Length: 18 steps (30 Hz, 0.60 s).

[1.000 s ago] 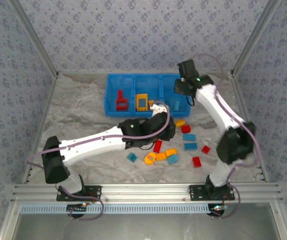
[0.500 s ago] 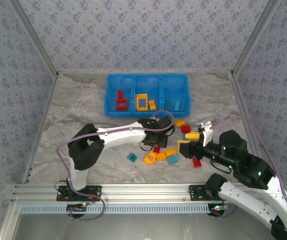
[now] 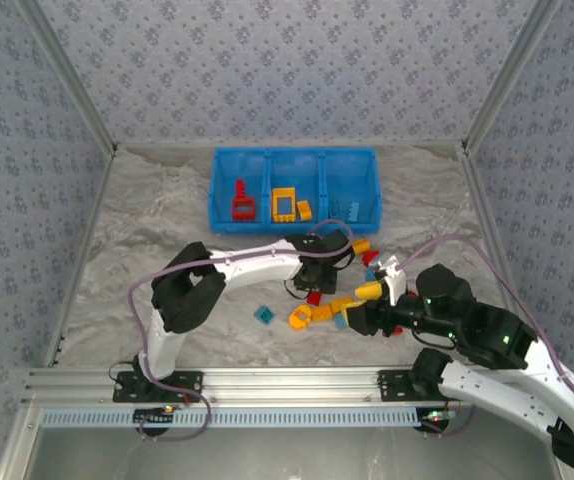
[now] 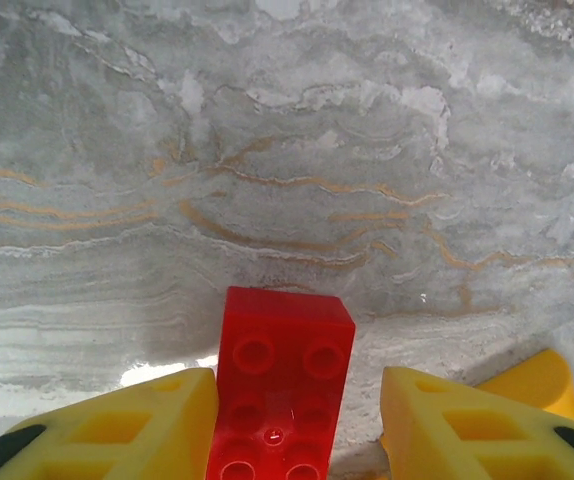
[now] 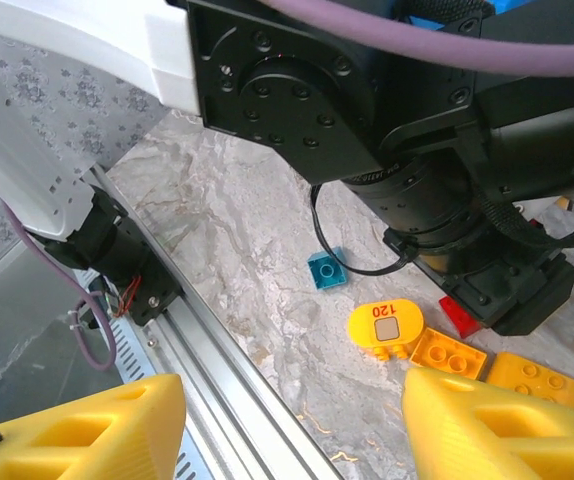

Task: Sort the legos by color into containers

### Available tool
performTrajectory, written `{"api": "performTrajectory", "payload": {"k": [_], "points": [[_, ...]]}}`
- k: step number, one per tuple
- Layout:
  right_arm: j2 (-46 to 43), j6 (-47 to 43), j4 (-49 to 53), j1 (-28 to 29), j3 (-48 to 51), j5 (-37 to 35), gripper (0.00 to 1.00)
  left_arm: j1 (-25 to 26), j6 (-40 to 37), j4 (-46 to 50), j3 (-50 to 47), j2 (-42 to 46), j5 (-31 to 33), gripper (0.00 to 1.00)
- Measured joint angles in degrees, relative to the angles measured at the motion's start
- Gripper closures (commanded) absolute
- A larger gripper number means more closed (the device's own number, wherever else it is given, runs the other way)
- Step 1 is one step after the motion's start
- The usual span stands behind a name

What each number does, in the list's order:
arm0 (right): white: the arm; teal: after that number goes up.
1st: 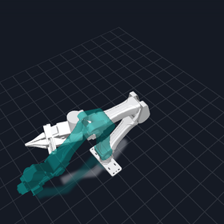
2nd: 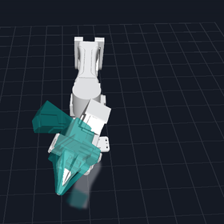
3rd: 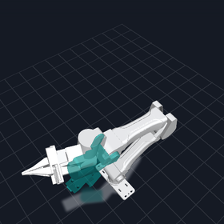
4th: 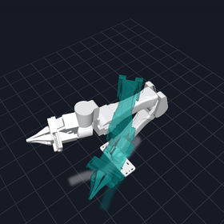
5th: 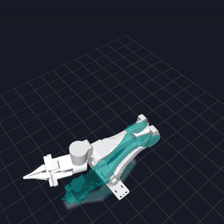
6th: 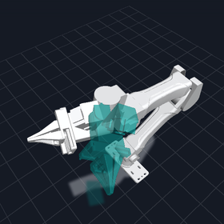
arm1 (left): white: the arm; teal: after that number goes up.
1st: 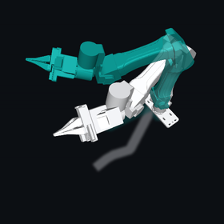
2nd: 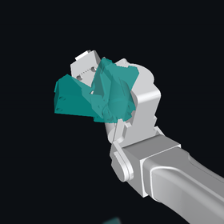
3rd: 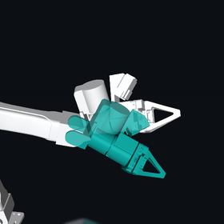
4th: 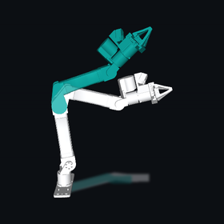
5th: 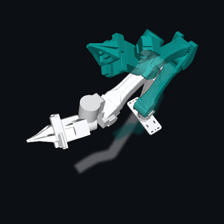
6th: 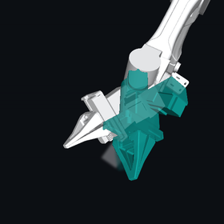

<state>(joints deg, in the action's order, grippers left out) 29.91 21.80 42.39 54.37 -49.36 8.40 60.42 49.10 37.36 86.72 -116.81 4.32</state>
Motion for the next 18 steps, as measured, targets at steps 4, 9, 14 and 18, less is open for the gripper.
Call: {"api": "performTrajectory", "payload": {"k": [4, 9, 14, 18], "points": [[0.0, 0.0, 0.0, 0.4, 0.0, 0.0, 0.38, -0.2, -0.1, 0.1, 0.3, -0.9, 0.2, 0.47], [0.0, 0.0, 0.0, 0.4, 0.0, 0.0, 0.38, 0.2, -0.6, 1.0, 0.7, -3.0, 1.1, 0.47], [0.0, 0.2, -0.2, 0.4, 0.1, -0.1, 0.38, 1.2, -1.0, 1.9, 1.4, -3.0, 2.1, 0.67], [0.0, 0.2, -0.3, 0.4, 0.1, -0.1, 0.38, 1.5, -1.2, 1.9, 1.5, -3.1, 3.0, 0.74]]}}
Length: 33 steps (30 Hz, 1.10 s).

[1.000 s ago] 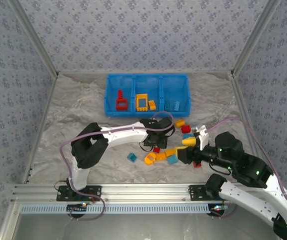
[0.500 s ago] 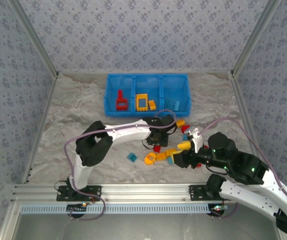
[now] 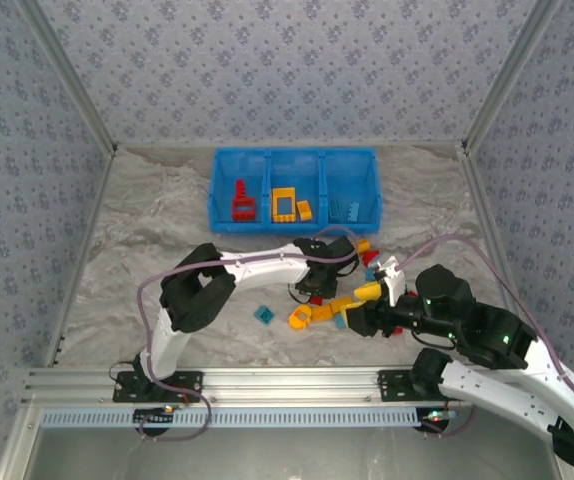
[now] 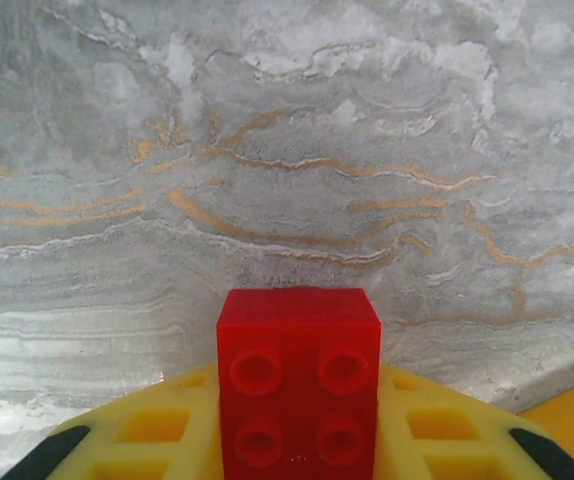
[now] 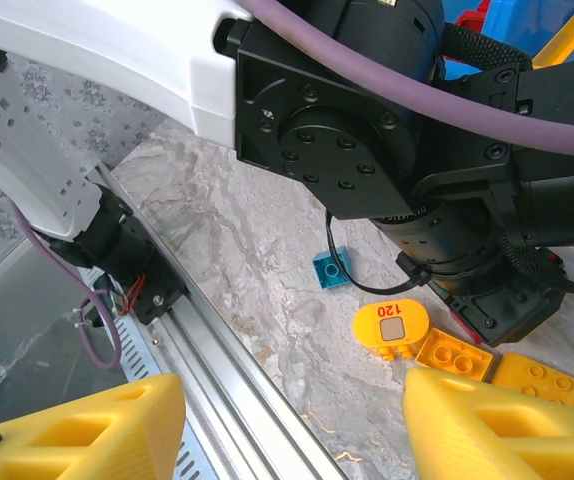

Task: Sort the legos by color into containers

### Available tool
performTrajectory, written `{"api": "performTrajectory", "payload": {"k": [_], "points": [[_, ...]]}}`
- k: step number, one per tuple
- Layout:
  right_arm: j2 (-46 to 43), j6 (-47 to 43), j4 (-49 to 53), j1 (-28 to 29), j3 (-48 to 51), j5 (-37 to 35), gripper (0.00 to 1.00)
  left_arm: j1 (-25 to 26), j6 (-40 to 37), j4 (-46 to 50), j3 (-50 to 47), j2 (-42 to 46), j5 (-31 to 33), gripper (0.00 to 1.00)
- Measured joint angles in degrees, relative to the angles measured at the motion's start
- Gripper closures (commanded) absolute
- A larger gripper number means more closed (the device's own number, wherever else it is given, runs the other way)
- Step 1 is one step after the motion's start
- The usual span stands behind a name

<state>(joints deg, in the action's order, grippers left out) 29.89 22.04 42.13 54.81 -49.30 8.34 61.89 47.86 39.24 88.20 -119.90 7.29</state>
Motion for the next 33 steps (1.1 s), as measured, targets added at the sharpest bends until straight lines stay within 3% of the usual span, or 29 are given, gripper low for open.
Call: {"api": "performTrajectory", "payload": {"k": [6, 10, 15, 19, 25, 33], "points": [[0.3, -0.2, -0.4, 0.0, 0.2, 0.1, 0.39, -0.4, 0.1, 1.0, -0.7, 1.4, 2.9, 0.74], [5.0, -2.1, -2.1, 2.0, 0.0, -0.6, 0.41, -3.1, -0.8, 3.0, -3.1, 8.0, 4.5, 0.74], [18.9, -6.3, -6.6, 10.4, -3.3, -4.5, 0.42, -12.4, -4.0, 4.7, -4.3, 20.2, 5.4, 0.74], [26.6, -8.5, -13.1, 11.6, -5.3, -6.2, 0.41, -23.0, -8.6, 4.3, -4.2, 24.9, 5.3, 0.74], [32.3, -9.8, -22.2, 13.1, -6.9, -12.6, 0.41, -34.8, -15.1, 3.6, 3.1, 16.0, 2.0, 0.74], [38.3, -10.1, -28.5, 15.1, -8.7, -20.5, 0.41, -40.9, -18.1, 1.2, 24.8, -4.7, -6.3, 0.72]]}}
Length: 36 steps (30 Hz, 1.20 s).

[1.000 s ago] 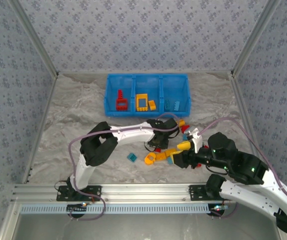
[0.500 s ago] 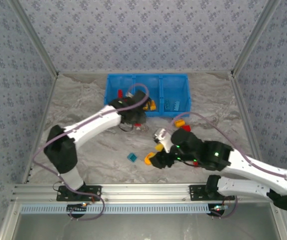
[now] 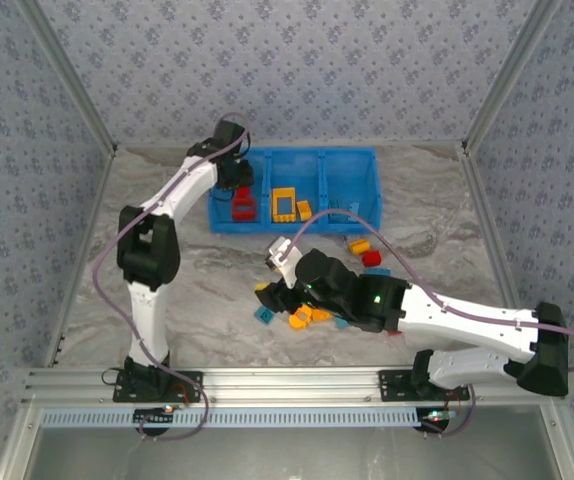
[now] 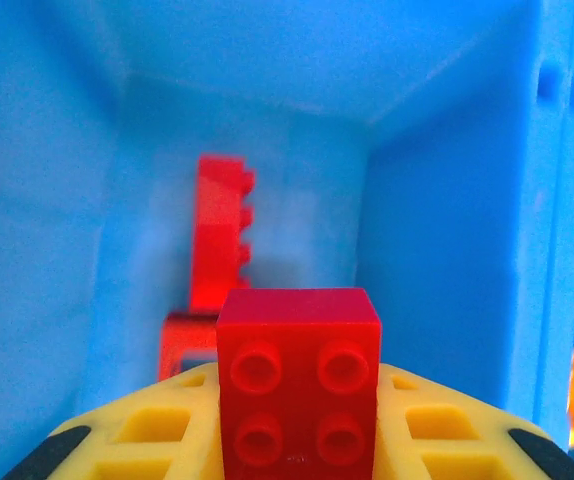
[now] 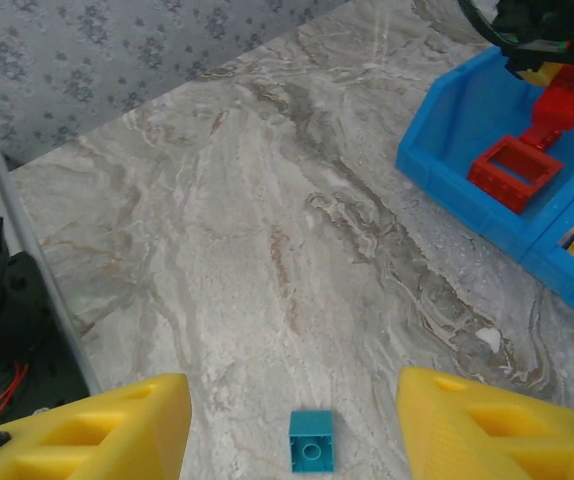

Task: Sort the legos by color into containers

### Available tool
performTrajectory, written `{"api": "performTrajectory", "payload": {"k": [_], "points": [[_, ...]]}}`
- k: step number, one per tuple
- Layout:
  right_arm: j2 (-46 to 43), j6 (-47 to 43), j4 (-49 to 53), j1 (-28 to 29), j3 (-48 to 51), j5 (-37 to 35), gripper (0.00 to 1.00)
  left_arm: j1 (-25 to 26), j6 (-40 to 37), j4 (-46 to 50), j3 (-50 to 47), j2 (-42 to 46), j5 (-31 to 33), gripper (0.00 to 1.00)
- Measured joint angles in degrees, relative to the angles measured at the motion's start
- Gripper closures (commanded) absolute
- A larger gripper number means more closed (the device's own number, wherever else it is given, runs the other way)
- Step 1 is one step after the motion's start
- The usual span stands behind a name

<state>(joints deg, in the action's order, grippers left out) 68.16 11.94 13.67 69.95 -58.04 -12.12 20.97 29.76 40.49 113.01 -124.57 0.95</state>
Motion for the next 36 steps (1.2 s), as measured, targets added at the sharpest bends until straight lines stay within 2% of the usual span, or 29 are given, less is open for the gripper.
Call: {"api": "performTrajectory", "payload": {"k": [4, 9, 20, 25, 31, 34, 36], "points": [[0.9, 0.0, -1.0, 0.0, 0.0, -2.0, 0.41, -0.4, -0.2, 0.9, 10.5, -8.0, -2.3, 0.71], [1.6, 0.0, -2.8, -0.1, 0.0, -3.4, 0.40, -0.6, -0.2, 2.6, 16.8, -13.0, -4.3, 0.69], [9.1, 0.5, -2.5, -0.7, -1.6, -3.5, 0.36, -0.7, 0.2, 4.9, 15.8, -14.9, -4.1, 0.51], [13.4, 0.7, 1.0, -1.0, -2.6, -2.6, 0.32, -0.7, 0.7, 4.7, 13.0, -14.6, -3.8, 0.49], [15.1, 0.7, 4.3, -1.1, -2.6, 0.0, 0.27, -0.5, 0.7, 4.6, 9.6, -9.6, -3.5, 0.46], [17.3, 0.8, 4.7, -0.9, -2.6, 0.8, 0.23, 0.2, 0.9, 4.2, 4.5, -2.5, -2.4, 0.45], [20.0, 0.9, 4.9, -0.6, -2.6, 1.1, 0.23, 1.0, 1.4, 3.1, -1.3, 5.4, -1.3, 0.43]]}}
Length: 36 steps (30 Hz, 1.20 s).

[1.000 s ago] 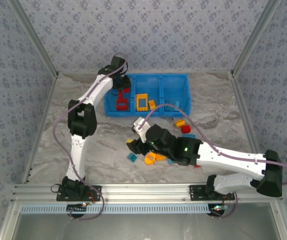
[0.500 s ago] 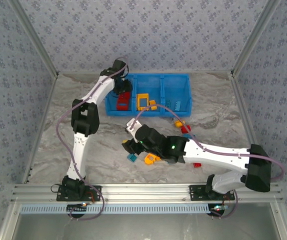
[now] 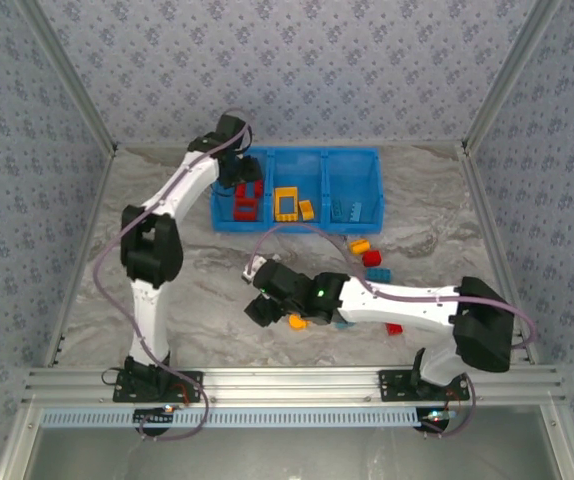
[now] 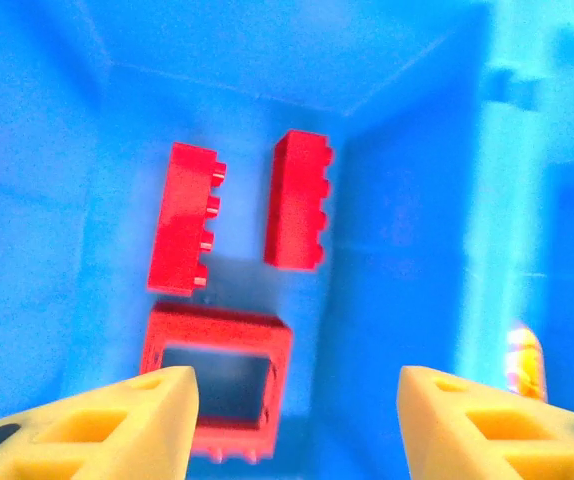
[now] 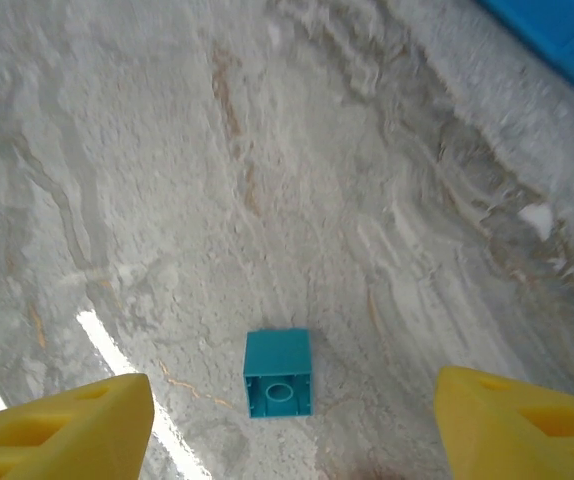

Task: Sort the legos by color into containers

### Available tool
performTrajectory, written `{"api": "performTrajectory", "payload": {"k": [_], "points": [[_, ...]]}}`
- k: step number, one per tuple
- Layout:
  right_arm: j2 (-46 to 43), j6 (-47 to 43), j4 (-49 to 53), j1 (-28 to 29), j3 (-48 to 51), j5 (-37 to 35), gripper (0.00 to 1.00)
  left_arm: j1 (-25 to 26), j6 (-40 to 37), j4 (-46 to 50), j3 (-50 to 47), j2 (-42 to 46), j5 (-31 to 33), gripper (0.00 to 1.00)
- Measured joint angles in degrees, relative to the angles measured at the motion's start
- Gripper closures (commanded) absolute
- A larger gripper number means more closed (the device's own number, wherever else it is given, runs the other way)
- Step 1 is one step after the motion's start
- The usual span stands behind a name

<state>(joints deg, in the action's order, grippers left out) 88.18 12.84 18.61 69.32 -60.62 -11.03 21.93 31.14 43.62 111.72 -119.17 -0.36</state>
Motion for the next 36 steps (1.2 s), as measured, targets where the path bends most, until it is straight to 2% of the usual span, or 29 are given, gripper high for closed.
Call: {"api": "performTrajectory", "payload": {"k": [9, 18, 21, 24, 31, 34, 36], "points": [[13.8, 0.4, 2.7, 0.5, -3.0, 0.3, 0.24, 3.1, 3.0, -0.8, -25.8, 37.2, 1.4, 0.39], [18.2, 2.1, 2.7, 0.3, -5.3, 1.8, 0.46, 5.5, 4.5, 5.6, -41.3, 62.4, -2.0, 0.38], [19.3, 3.0, 2.4, 0.0, -5.3, 2.1, 0.57, 6.1, 4.3, 7.6, -43.2, 68.1, -2.8, 0.38], [19.4, 3.8, 1.7, -0.2, -5.3, 2.5, 0.62, 7.0, 3.6, 9.0, -45.2, 72.8, -4.0, 0.37], [17.8, 5.2, 2.3, -0.9, -5.0, 2.3, 0.66, 9.2, 1.7, 10.4, -47.1, 78.6, -6.5, 0.34], [12.0, 5.9, 4.1, -3.7, -4.0, 2.2, 0.65, 15.2, 1.7, 9.3, -47.3, 78.1, -4.2, 0.34], [6.3, 6.4, 5.9, -7.8, -3.7, 2.2, 0.65, 24.0, 1.6, 7.5, -47.1, 75.6, 1.3, 0.34]]}}
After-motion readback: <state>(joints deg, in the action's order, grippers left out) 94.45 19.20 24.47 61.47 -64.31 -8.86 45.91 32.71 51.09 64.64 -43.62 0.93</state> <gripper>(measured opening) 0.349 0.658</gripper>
